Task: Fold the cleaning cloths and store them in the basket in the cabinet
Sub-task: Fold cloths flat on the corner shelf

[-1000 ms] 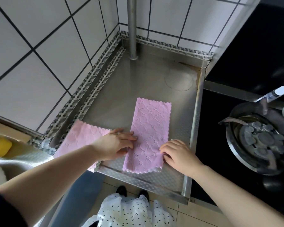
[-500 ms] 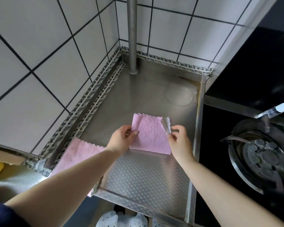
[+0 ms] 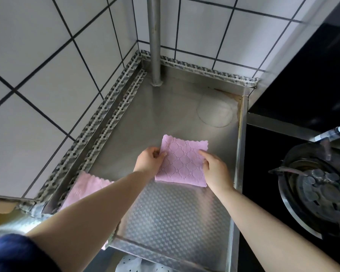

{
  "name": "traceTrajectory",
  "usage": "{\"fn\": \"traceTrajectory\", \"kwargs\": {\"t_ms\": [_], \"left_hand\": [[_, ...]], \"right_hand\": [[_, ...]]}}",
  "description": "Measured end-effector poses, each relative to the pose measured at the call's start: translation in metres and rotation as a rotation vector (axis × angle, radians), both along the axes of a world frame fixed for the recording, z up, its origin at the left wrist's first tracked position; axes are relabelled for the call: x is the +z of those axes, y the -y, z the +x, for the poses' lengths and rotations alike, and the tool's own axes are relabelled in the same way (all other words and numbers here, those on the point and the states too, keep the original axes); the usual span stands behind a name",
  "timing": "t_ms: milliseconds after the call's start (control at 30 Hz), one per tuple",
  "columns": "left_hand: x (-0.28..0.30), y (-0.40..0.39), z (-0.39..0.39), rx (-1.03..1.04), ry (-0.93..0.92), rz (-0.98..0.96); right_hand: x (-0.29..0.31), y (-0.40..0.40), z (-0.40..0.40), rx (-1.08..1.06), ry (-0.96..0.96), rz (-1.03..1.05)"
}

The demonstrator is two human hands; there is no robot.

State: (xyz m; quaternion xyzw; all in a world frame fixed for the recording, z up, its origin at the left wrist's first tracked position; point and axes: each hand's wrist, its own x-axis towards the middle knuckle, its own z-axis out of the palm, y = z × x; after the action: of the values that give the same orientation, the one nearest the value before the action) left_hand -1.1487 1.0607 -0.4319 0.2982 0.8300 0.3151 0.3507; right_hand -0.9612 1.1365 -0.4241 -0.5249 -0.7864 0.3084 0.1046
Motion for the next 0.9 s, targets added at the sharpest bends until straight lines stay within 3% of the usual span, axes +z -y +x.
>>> {"fn": "traceTrajectory", "kwargs": {"t_ms": [200, 300, 367, 433, 533, 633, 900], "left_hand": [[0.003, -0.002, -0.002, -0.039, -0.029, -0.061], [0.006, 0.005, 0.002, -0.156, -0.479, 0.083], [0.006, 0.006, 0.006, -0.361, -0.726, 0.211], [0.0, 0.004, 0.009, -0.544, -0.828, 0.253], [-0.002, 0.002, 0.019, -0.748, -0.803, 0.04], [-0.009, 0.002, 0.015, -0.793, -0.776, -0.171], [-0.009, 0.0, 0.014, -0.79, -0.716, -0.163]], "right_hand": [[-0.003, -0.004, -0.002, -0.01, -0.007, -0.008], [0.001, -0.005, -0.003, -0.07, 0.002, 0.26], [0.004, -0.004, -0.011, 0.047, 0.032, 0.45], [0.004, 0.001, -0.024, 0.227, 0.127, 0.466], [-0.006, 0.013, -0.036, 0.339, 0.354, 0.351], [-0.019, 0.013, -0.027, 0.351, 0.474, 0.282], [-0.024, 0.006, -0.009, 0.317, 0.424, 0.269]]}}
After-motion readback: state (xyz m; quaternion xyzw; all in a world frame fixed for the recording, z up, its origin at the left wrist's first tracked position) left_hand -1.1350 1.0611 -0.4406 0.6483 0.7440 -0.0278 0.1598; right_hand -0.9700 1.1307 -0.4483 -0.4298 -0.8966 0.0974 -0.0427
